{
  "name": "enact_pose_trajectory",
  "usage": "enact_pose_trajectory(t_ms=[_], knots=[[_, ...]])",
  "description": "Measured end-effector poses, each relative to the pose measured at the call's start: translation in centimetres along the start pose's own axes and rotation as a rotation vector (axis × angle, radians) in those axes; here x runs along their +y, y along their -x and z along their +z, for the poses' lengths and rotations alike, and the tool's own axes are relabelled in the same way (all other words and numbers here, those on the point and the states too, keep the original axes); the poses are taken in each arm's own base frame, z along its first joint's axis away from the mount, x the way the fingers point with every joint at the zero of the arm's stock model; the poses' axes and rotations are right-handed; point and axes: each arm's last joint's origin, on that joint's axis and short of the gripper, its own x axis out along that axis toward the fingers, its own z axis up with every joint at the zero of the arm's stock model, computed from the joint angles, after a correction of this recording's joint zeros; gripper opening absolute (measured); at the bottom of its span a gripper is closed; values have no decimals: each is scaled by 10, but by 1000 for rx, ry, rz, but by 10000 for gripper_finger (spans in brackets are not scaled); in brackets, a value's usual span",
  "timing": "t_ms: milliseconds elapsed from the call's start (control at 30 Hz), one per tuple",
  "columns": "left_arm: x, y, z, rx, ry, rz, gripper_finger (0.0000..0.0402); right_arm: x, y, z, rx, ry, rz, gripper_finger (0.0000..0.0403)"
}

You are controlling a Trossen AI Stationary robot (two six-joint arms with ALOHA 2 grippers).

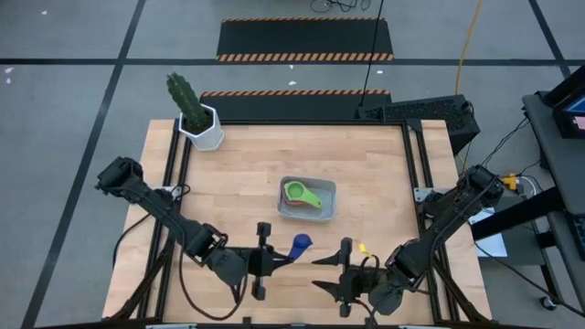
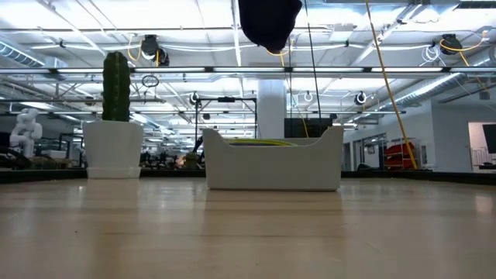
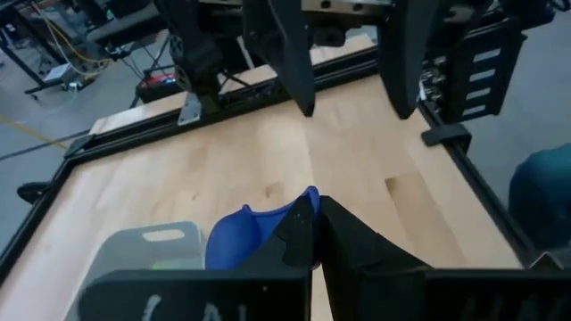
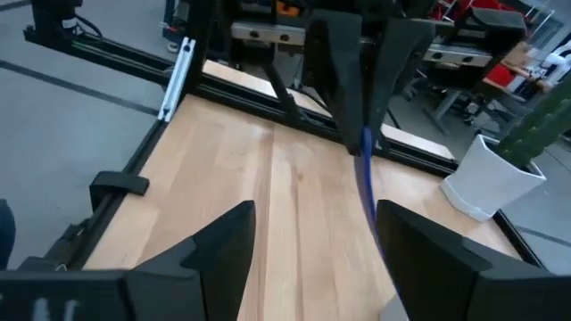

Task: Nest measuring cups in basket
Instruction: Stack the dark blue measuring cup into the green measuring cup

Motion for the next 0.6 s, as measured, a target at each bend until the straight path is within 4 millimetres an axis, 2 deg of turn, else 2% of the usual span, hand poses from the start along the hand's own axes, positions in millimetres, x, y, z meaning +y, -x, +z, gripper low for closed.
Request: enact_pose_trajectory(t_ms=[300, 600], knots=[[7, -4, 5, -44, 98, 15, 6, -2, -2, 0, 5, 13, -9, 228], [12, -8, 5, -41, 167, -46, 11, -6, -25, -13, 55, 12, -57, 228]])
